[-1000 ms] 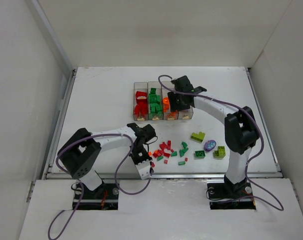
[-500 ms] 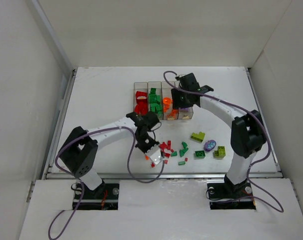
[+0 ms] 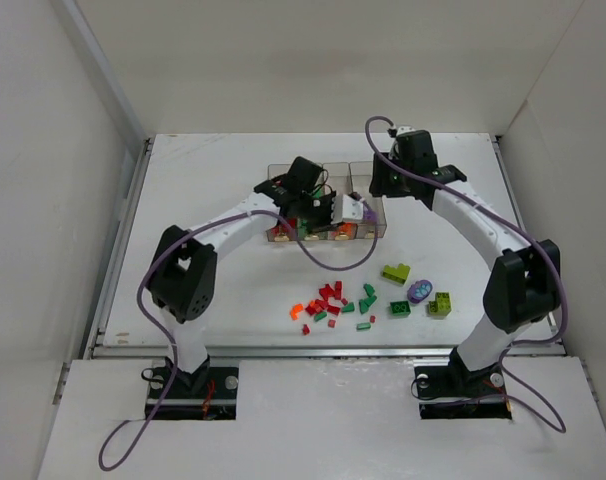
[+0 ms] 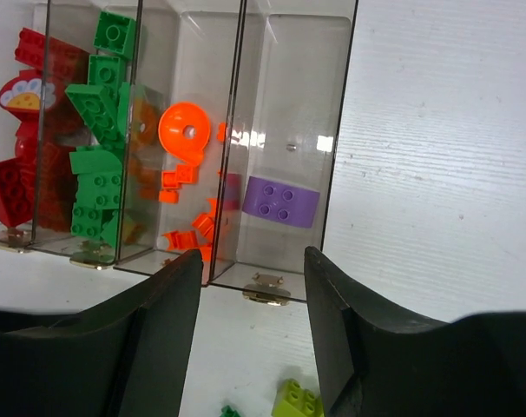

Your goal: Sort the legos into containers by color

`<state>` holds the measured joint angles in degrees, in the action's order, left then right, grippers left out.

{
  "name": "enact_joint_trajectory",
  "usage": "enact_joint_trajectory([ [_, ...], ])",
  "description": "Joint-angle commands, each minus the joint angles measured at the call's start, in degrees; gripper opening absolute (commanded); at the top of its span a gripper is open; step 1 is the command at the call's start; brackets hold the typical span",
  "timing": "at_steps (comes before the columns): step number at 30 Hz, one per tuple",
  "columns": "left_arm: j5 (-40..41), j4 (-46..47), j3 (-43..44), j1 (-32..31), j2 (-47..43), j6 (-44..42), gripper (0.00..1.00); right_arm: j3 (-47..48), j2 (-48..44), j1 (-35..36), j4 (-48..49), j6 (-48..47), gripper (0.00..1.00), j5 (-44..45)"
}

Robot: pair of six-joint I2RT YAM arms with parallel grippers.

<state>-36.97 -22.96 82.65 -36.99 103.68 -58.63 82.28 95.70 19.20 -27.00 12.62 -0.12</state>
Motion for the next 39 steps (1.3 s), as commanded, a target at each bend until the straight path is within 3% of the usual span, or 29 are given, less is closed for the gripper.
enact_joint_trajectory([
  [1,5.3,14.9,4.4,-0.2,3.1,14.9,0.00,-0.5,0.0,0.3,2.5,-1.2,0.56,0.6],
  [9,9.5,21.5,7.8,1.0,10.0,18.5,0.02,0.7,2.5,-0.2,3.5,-1.8,0.56,0.1],
  [10,9.5,21.5,7.8,1.6,10.1,18.5,0.21,0.7,3.0,-0.2,3.5,-2.3,0.56,0.1],
  [11,9.5,21.5,7.8,1.6,10.1,18.5,0.33,1.4,3.5,-0.2,3.0,-2.3,0.56,0.1],
  [14,9.5,22.0,7.8,1.6,10.1,17.8,0.60,2.0,3.5,-0.2,3.0,-2.3,0.56,0.1],
  [20,10.3,24.5,6.6,1.6,7.9,19.9,0.92,2.6,3.5,-0.2,1.3,-2.3,0.56,0.1],
  [27,14.4,21.6,6.6,4.0,-0.4,25.4,0.92,2.0,-0.9,4.6,-1.6,-4.8,0.57,6.4],
  [30,21.9,18.1,1.9,8.0,-8.3,36.4,0.85,-3.4,-3.4,9.7,-1.9,-6.1,0.58,6.4],
  [33,31.0,16.1,-8.4,11.8,-16.1,52.8,0.85,-9.0,-7.0,12.7,1.4,-6.1,0.64,-0.4],
  [35,33.4,15.0,-14.6,15.3,-23.9,58.9,0.85,-14.2,-8.4,15.6,6.9,-5.0,0.64,-9.3],
  [39,39.7,14.3,-29.8,18.2,-33.4,71.1,0.85,-15.7,-5.5,24.7,8.3,-3.7,0.64,-8.9],
])
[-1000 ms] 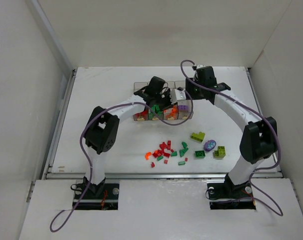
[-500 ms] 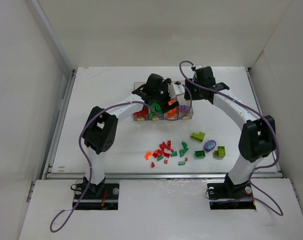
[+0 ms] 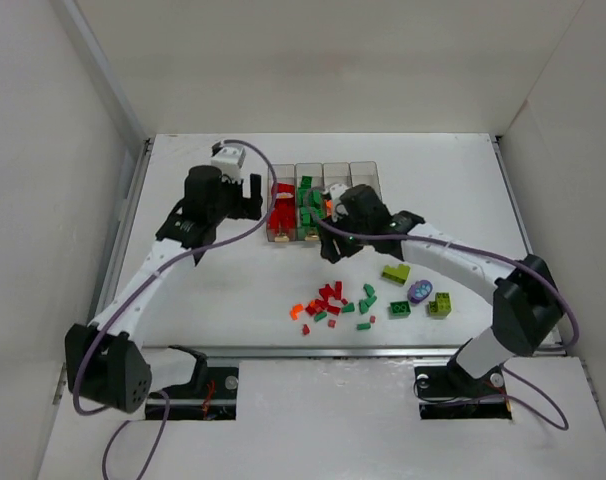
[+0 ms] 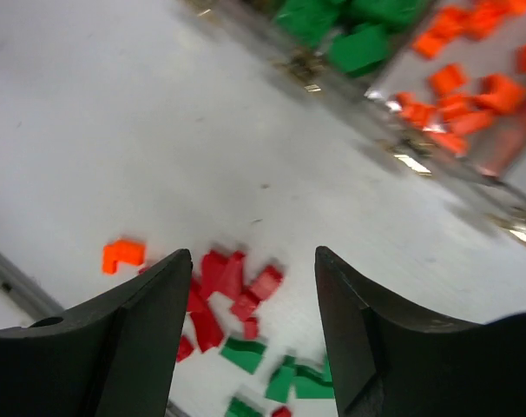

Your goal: Sort the legos into containers by color

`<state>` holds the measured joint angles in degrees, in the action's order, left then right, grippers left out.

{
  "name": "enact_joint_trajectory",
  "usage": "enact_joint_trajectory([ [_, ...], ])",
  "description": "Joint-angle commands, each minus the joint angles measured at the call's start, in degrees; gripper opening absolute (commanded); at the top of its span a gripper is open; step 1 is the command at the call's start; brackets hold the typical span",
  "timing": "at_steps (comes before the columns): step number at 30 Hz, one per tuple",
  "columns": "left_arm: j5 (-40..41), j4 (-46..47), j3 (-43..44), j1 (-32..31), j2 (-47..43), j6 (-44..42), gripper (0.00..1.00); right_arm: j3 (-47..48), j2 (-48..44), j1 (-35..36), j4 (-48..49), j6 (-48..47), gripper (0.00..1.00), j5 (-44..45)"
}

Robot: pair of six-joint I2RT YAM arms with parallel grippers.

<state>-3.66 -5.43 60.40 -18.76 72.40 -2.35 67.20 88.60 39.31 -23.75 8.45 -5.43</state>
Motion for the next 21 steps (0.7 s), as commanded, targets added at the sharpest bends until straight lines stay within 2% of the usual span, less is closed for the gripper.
enact_joint_trajectory([
  [1,7.0,-3.2,-9.2,0.0,-3.3,16.2,0.87,0.1,2.7,6.6,4.5,0.0,0.64,-2.5],
  [4,8.3,-2.7,-14.5,0.6,-8.0,20.1,0.87,1.2,6.8,13.7,3.4,-2.4,0.66,-2.0],
  [7,9.9,-2.7,-17.8,1.7,-11.2,23.0,0.87,1.2,10.0,18.1,4.0,-3.9,0.74,-2.0],
  [14,10.4,-2.1,-22.2,6.3,-16.8,23.7,0.88,2.9,15.5,20.2,3.4,-7.5,0.75,-0.4],
  [21,9.3,-1.5,-23.2,6.9,-18.5,23.2,0.88,3.4,17.7,20.2,1.2,-10.2,0.68,2.5],
])
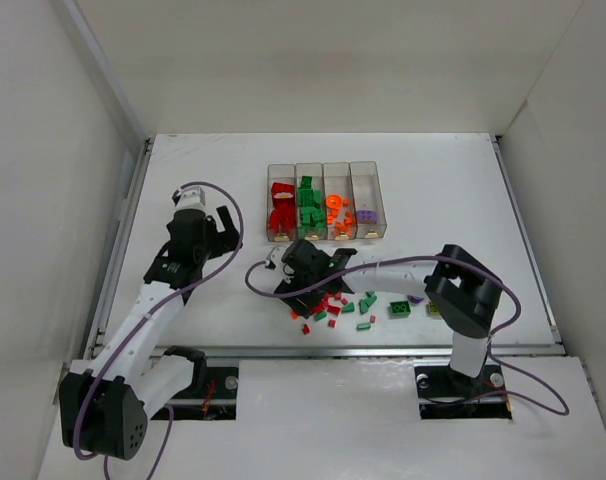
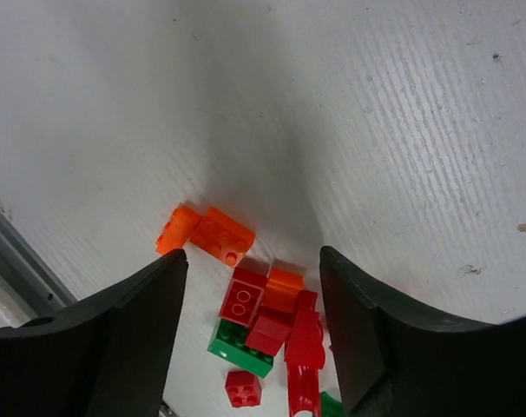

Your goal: Sort the legos into containers by color

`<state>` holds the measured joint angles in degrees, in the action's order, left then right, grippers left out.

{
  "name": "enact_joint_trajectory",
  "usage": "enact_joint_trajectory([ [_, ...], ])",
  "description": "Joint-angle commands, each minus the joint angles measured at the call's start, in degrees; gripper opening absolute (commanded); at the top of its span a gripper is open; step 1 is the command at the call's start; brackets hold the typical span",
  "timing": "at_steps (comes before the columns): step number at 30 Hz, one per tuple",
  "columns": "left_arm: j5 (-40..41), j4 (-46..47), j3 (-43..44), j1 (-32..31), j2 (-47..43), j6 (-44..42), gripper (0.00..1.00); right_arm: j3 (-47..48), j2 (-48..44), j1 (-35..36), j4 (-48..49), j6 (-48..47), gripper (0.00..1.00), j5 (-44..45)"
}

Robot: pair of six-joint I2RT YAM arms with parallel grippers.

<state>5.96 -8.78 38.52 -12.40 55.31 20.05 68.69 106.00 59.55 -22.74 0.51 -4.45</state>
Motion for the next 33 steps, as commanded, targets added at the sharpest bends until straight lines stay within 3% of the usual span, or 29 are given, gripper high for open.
enact_joint_trajectory([
  [1,-0.3,1.8,-1.3,0.5,-1.4,0.8,0.88,1.9,0.4,0.0,0.2,-2.8,0.67,1.5],
  [4,-0.9,2.4,-1.3,1.1,-1.4,0.8,0.88,1.9,2.0,0.0,0.2,-3.9,0.61,2.1],
  [11,-0.9,2.4,-1.3,1.6,-1.4,0.8,0.88,3.5,4.7,2.8,-0.4,-4.5,0.60,2.6],
  [14,-1.4,2.4,-1.3,1.6,-1.4,0.8,0.88,4.6,5.9,3.5,-0.4,-4.5,0.47,2.6],
  [15,-1.4,2.4,-1.3,1.6,-1.4,0.8,0.88,4.6,5.9,3.5,-0.4,-4.5,0.36,2.6],
  [21,-1.4,2.4,-1.3,1.6,-1.4,0.2,0.88,4.6,4.8,3.5,-0.4,-4.5,0.02,2.6],
  [27,-3.4,2.9,-0.8,1.6,-1.4,-2.9,0.88,5.1,1.7,3.5,0.1,-2.3,0.00,3.2],
  [33,-6.9,5.4,2.1,1.6,-0.9,-14.9,0.88,7.0,-4.3,-5.6,2.5,7.0,0.00,2.5],
])
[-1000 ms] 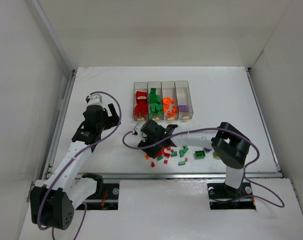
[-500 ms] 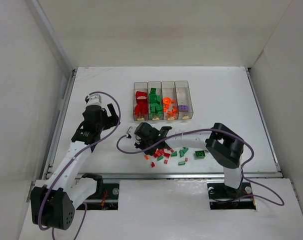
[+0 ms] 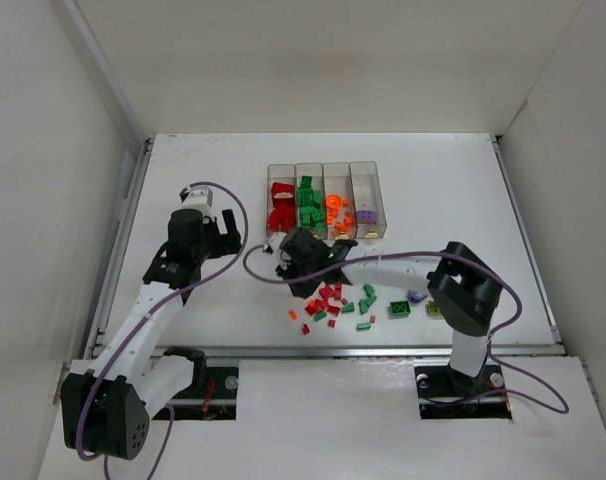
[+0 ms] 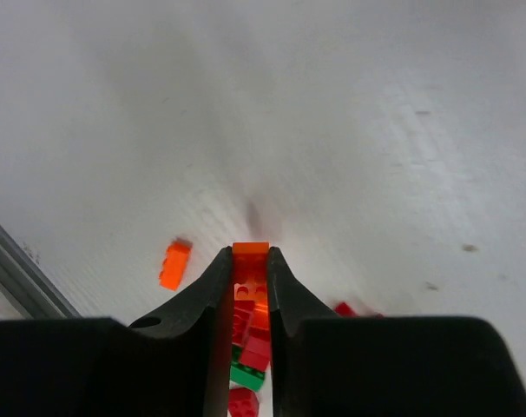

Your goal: Sort the legos into containers by color

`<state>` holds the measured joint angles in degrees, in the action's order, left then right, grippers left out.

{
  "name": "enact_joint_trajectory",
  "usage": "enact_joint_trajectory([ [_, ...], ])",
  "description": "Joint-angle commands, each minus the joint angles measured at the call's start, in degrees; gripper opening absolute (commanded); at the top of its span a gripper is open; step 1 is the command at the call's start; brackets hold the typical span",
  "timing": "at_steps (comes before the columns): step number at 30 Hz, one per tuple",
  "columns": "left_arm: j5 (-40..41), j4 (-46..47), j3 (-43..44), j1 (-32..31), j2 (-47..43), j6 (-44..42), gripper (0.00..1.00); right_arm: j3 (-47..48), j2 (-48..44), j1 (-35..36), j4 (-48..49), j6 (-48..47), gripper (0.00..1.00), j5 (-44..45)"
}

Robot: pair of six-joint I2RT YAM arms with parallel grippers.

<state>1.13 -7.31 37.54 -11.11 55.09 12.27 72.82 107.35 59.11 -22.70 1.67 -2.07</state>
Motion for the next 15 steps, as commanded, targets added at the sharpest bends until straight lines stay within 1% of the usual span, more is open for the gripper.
enact_joint_trajectory([
  [1,-3.0,5.3,3.6,0.3,-0.1,-9.0,0.88,2.9,-6.2,-9.1,2.5,7.4,0.00,0.1],
  [2,-4.1,6.0,4.6,0.3,-0.1,-11.5,0.88,3.5,-6.8,-10.9,3.0,10.3,0.00,0.1],
  [3,-8.5,6.7,5.2,0.3,-0.1,-17.2,0.88,3.5,-6.8,-12.9,3.0,11.8,0.00,1.0],
  [4,-11.6,7.3,5.2,0.3,-0.1,-20.6,0.88,4.2,-6.8,-16.5,3.0,13.3,0.00,2.5],
  [5,-15.3,8.6,5.8,0.3,0.5,-24.2,0.87,5.2,-6.1,-18.2,3.0,14.5,0.00,3.1],
  [6,-23.6,8.6,5.8,-0.2,0.5,-27.8,0.87,5.9,-5.6,-19.8,3.0,16.3,0.00,3.6],
  [7,-28.5,8.6,5.8,-0.2,1.3,-31.7,0.87,6.5,-5.0,-21.2,3.0,17.0,0.00,4.2],
  [8,-33.3,6.5,5.8,-0.8,1.9,-41.0,0.87,8.1,-4.3,-23.7,3.7,17.0,0.00,4.7],
  [9,-37.9,4.3,7.3,-1.4,2.8,-46.3,0.85,9.3,-2.3,-24.6,3.7,17.8,0.00,5.2],
  [10,-44.7,1.5,8.0,-2.1,3.8,-51.6,0.85,10.7,-0.9,-25.5,3.7,17.8,0.00,5.2],
  [11,-47.2,-1.7,8.7,-2.8,6.1,-57.0,0.85,12.2,0.4,-26.2,2.4,17.8,0.00,5.8],
  [12,-49.0,-7.9,9.6,-4.0,7.2,-67.0,0.85,15.5,3.1,-26.9,1.7,17.8,0.00,5.8],
  [14,-50.1,-12.6,10.9,-5.7,9.9,-75.0,0.85,18.1,5.3,-26.9,0.6,16.8,0.00,7.3],
  [15,-50.1,-16.6,11.8,-6.6,10.6,-78.7,0.83,19.0,6.3,-27.6,-0.1,16.8,0.00,7.3],
])
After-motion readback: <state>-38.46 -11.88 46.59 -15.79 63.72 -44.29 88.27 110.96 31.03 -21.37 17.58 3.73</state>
